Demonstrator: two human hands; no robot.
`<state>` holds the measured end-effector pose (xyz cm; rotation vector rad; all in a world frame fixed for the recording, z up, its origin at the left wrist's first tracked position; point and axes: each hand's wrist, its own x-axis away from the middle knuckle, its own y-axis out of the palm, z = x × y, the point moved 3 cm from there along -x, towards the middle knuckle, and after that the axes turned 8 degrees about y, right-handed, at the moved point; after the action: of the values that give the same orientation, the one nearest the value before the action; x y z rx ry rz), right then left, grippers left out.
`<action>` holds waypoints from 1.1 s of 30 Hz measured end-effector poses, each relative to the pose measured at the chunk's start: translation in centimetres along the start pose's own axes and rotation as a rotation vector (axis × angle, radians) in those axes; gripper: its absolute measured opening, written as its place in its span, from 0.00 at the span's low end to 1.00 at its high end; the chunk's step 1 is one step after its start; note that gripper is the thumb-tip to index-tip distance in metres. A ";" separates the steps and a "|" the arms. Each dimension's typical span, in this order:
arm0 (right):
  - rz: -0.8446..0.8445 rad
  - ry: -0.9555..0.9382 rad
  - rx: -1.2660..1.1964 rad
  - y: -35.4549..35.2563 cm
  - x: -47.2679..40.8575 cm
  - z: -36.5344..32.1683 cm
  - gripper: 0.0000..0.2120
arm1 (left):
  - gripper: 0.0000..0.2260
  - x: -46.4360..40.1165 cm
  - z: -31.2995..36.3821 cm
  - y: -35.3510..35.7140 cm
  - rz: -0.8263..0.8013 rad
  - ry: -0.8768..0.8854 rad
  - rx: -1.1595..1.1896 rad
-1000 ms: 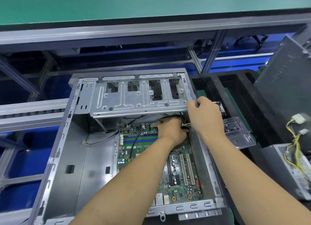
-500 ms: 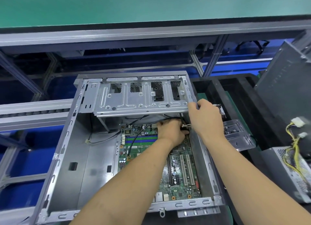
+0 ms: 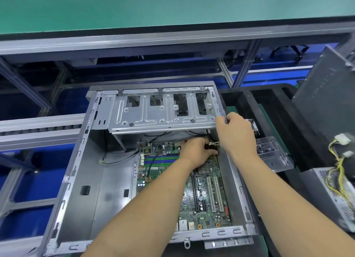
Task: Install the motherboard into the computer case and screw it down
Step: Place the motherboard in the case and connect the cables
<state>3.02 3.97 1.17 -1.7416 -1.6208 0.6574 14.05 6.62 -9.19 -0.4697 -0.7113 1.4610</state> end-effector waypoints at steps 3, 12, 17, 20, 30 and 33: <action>-0.007 -0.002 0.001 0.0 0.0 0.0 0.14 | 0.11 0.2 0.2 0.3 0.072 0.037 -0.182; -0.019 -0.001 -0.014 0.2 -0.2 0.3 0.14 | 0.09 0.0 0.0 0.7 0.124 0.086 -0.237; -0.008 -0.012 -0.018 0.2 -0.3 0.3 0.14 | 0.06 -0.3 0.3 0.8 0.092 0.063 -0.258; -0.016 -0.004 -0.013 0.2 -0.3 0.3 0.13 | 0.08 -0.5 0.5 0.6 0.079 0.064 -0.256; -0.027 -0.013 0.008 0.0 0.2 0.1 0.14 | 0.10 -0.4 1.0 0.1 -0.012 -0.025 -0.319; -0.019 -0.016 0.032 0.0 0.3 0.1 0.13 | 0.08 -0.6 1.4 0.4 0.000 -0.023 -0.347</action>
<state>3.00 4.29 1.11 -1.7002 -1.6272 0.6866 12.78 5.84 -8.56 -0.7191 -0.9895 1.3474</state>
